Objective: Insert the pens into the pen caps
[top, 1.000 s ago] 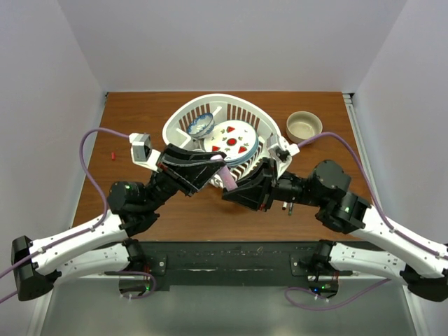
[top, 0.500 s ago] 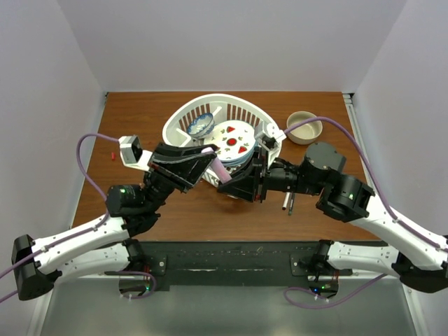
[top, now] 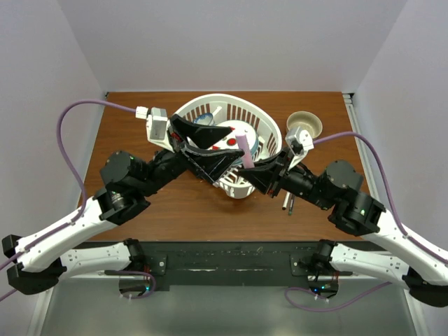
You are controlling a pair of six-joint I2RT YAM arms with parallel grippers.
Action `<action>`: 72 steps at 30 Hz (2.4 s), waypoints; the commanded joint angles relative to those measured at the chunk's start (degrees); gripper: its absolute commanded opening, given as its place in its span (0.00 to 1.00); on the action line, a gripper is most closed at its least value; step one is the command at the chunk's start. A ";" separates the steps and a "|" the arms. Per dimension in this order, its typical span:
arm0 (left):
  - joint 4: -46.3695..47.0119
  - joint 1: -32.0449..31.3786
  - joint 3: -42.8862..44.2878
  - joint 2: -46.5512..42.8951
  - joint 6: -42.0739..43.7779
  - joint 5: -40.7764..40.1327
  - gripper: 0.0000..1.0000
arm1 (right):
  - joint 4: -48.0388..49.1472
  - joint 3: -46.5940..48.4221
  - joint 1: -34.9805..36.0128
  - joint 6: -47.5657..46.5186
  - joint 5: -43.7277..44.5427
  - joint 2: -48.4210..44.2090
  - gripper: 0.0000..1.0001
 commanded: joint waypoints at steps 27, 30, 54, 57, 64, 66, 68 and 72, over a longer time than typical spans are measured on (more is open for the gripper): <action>-28.81 4.35 -7.09 -6.64 7.13 -24.06 0.96 | -25.21 -23.48 -40.52 14.10 15.66 13.59 0.04; -30.23 7.60 -7.09 -6.29 6.34 -22.49 0.97 | -24.34 -24.71 -41.76 15.41 14.78 16.40 0.06; -40.24 18.31 -3.75 -0.14 -6.13 -31.44 1.00 | -28.82 -23.83 -42.29 22.54 19.53 25.28 0.31; -42.10 21.91 -3.66 0.30 -8.86 -32.06 1.00 | -27.94 -23.66 -42.20 22.01 18.82 26.25 0.33; -45.69 32.72 -3.57 1.00 -13.51 -31.36 1.00 | -31.88 -18.48 -42.29 18.85 16.98 22.48 0.42; -47.01 38.94 -4.10 2.31 -15.01 -27.50 0.99 | -34.34 -15.59 -42.20 17.54 16.19 20.55 0.45; -48.33 43.53 -5.67 2.85 -18.43 -23.90 0.98 | -35.49 -14.43 -42.20 16.65 15.22 18.62 0.49; -50.70 51.89 -7.35 4.60 -22.04 -30.10 0.95 | -36.73 -11.71 -42.29 14.46 11.71 11.16 0.57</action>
